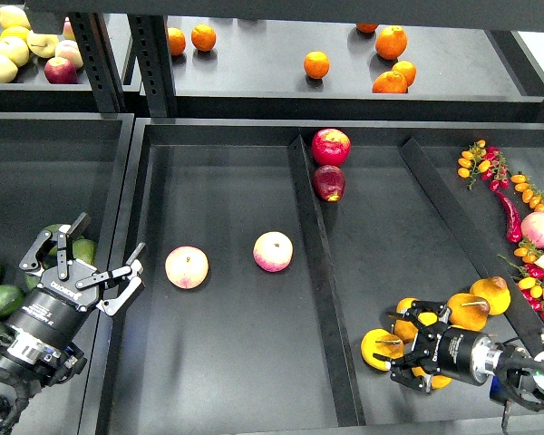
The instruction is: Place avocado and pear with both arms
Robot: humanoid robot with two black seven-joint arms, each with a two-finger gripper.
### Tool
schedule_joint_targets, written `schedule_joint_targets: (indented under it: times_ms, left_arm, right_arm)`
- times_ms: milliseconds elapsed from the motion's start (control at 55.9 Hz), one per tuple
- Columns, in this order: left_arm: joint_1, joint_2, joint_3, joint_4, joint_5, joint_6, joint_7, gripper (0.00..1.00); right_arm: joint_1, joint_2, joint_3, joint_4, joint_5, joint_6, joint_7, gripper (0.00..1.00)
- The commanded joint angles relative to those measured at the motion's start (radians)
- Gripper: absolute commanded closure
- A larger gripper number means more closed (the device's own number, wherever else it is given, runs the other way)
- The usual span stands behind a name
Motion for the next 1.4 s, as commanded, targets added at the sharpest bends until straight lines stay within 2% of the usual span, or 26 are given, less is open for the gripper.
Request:
schedule_joint_targets:
  times_ms: [0,179,269,304,430,501,645,770,967,1146,1271,1379]
  left_arm:
    - [0.0,0.0,0.0,0.0,0.0,0.0,0.0,0.01]
    - [0.0,0.0,0.0,0.0,0.001,0.0,0.0,0.01]
    - [0.002,0.0,-0.001,0.002,0.001,0.0,0.0,0.01]
    - [0.002,0.0,-0.005,0.003,0.001,0.0,0.0,0.01]
    - [0.002,0.0,-0.001,0.003,0.001,0.0,0.0,0.01]
    - [0.0,0.0,0.0,0.003,0.001,0.0,0.0,0.01]
    - [0.0,0.0,0.002,0.005,0.003,0.0,0.0,0.01]
    - [0.0,0.0,0.002,0.011,0.006,0.0,0.0,0.01]
    - [0.002,0.0,-0.003,0.012,0.006,0.0,0.0,0.01]
    - [0.0,0.0,0.002,0.02,0.007,0.0,0.0,0.01]
    - [-0.002,0.0,0.0,0.031,0.009,0.0,0.0,0.01]
    - [-0.008,0.0,0.0,0.037,0.012,0.0,-0.039,0.01]
  right_arm:
    - [0.047,0.023,0.06,0.016,0.012,-0.029,0.0,0.11]
    - [0.104,0.116,0.184,0.004,0.018,-0.115,0.0,0.07]
    - [0.118,0.202,0.275,-0.019,0.015,-0.164,0.0,0.07]
    - [0.121,0.281,0.356,-0.048,0.009,-0.18,0.0,0.07]
    - [0.123,0.377,0.458,-0.098,-0.002,-0.172,0.0,0.06]
    - [0.123,0.434,0.499,-0.119,-0.009,-0.16,0.0,0.01]
    - [0.107,0.527,0.573,-0.161,-0.017,-0.052,0.0,0.01]
    - [0.084,0.566,0.629,-0.171,-0.017,-0.013,0.0,0.01]
    - [0.028,0.566,0.758,-0.194,-0.026,0.101,0.0,0.01]
    - [-0.069,0.566,0.771,-0.216,-0.029,0.345,0.0,0.01]
    - [-0.149,0.566,0.772,-0.205,-0.029,0.369,0.0,0.01]
    - [-0.21,0.566,0.771,-0.152,-0.028,0.369,0.117,0.01]
